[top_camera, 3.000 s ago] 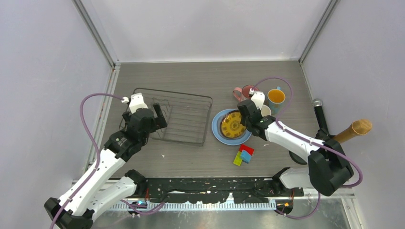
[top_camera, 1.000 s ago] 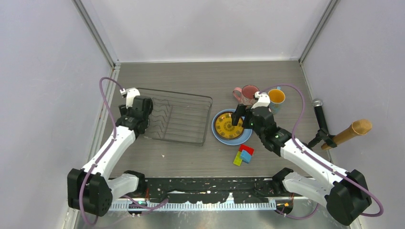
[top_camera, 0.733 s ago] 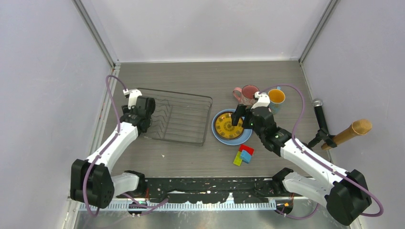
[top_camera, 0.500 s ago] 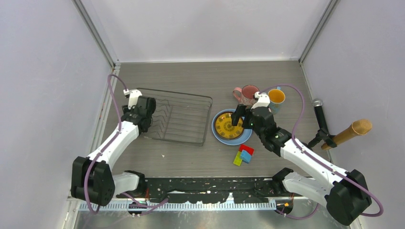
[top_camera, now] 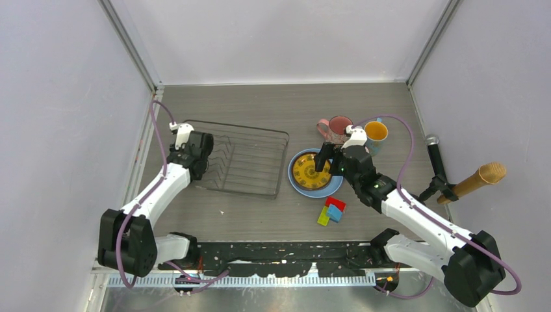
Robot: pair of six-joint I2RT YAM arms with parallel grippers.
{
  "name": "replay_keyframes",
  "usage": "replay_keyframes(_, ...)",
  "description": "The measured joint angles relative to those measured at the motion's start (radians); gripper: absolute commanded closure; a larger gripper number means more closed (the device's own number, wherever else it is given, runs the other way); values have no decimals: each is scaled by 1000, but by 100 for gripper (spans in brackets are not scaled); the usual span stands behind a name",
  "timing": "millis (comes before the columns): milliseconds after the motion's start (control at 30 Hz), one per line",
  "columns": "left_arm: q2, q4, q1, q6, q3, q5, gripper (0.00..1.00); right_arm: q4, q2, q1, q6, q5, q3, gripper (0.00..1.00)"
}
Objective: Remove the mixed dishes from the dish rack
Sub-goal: Pick up the bowl from the dish rack.
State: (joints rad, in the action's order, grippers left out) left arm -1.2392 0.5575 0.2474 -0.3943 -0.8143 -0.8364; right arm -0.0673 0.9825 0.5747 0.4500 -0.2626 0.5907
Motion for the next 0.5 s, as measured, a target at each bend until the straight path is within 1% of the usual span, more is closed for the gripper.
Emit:
replay_keyframes(67, 0, 9, 0, -5, -5, -1, 85, 0, 0, 0, 0, 0, 0, 1)
replay_keyframes(167, 0, 35, 0, -11, -21, -13, 93, 0, 0, 0, 0, 0, 0, 1)
replay_keyframes(333, -16, 75, 6, -10, -88, -70, 100, -1, 10, 0, -1, 3, 0, 1)
replay_keyframes(500, -61, 98, 24, 5, -140, -122, 100, -1, 11, 0, -3, 3, 0, 1)
